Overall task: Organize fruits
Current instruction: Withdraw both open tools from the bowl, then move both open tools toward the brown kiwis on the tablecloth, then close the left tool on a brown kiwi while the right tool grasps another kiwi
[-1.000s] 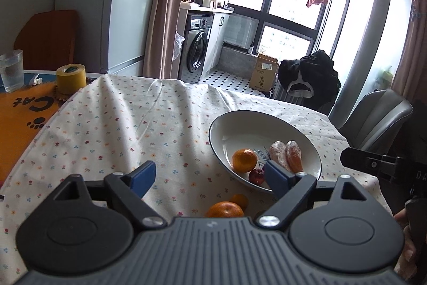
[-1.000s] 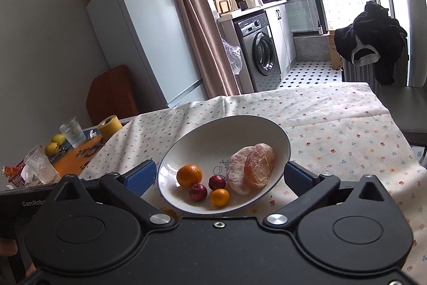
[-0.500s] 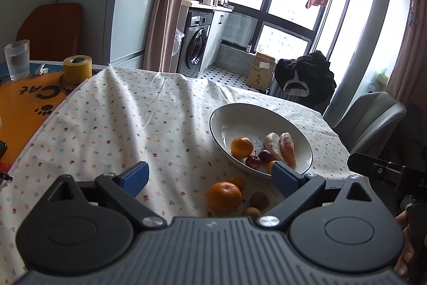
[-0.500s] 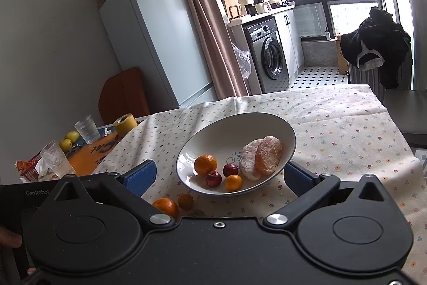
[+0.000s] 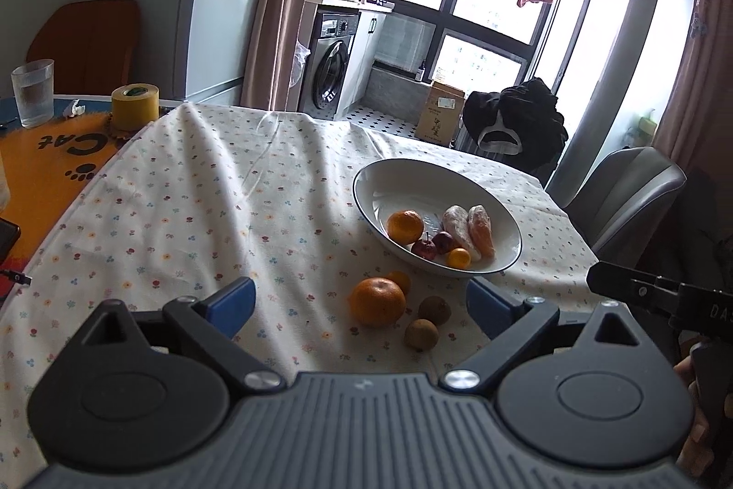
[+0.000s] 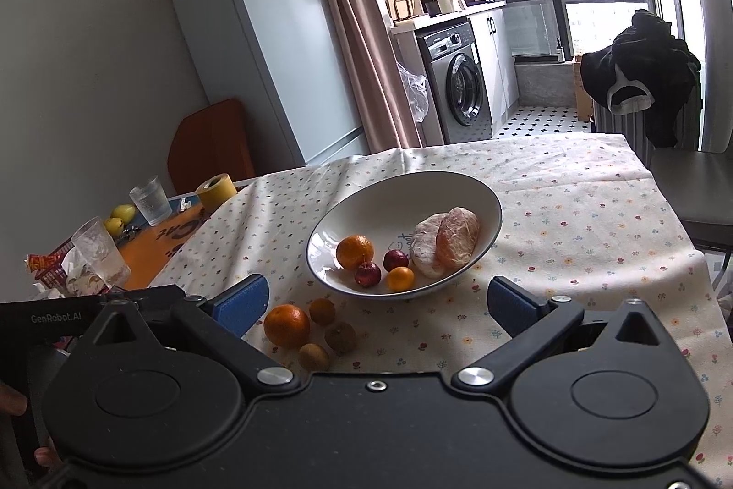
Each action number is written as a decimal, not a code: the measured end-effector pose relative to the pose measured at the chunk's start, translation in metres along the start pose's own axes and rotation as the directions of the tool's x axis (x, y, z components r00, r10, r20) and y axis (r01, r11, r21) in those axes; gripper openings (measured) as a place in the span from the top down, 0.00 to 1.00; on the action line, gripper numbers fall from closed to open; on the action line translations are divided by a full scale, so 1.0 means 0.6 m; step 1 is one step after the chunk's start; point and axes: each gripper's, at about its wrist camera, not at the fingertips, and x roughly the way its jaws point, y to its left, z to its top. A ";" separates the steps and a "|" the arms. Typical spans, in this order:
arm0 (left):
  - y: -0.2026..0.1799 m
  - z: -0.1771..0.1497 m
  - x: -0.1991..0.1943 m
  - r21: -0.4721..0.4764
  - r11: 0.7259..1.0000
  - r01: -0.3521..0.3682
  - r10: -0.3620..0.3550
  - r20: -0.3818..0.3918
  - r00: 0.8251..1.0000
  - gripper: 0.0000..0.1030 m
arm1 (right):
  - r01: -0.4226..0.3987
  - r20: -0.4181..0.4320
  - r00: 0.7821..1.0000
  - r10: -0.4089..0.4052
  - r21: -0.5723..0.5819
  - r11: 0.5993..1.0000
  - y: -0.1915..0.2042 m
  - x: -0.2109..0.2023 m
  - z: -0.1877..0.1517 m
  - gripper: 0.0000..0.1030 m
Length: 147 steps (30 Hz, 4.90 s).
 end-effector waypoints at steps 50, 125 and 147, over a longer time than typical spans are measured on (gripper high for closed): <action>-0.027 -0.049 0.042 0.029 0.999 0.041 -0.039 -0.053 0.998 0.13 | -0.006 -0.070 0.998 0.007 0.005 1.000 -0.021 -0.002 -0.057 0.00; -0.004 -0.041 0.097 -0.060 0.998 0.002 -0.007 -0.086 0.996 0.76 | -0.063 -0.203 0.979 0.033 -0.142 0.988 0.033 0.135 -0.054 0.50; 0.057 -0.026 0.096 -0.104 0.992 -0.067 0.060 -0.070 0.996 0.76 | -0.086 -0.245 0.969 0.041 -0.174 0.981 0.065 0.195 -0.047 0.64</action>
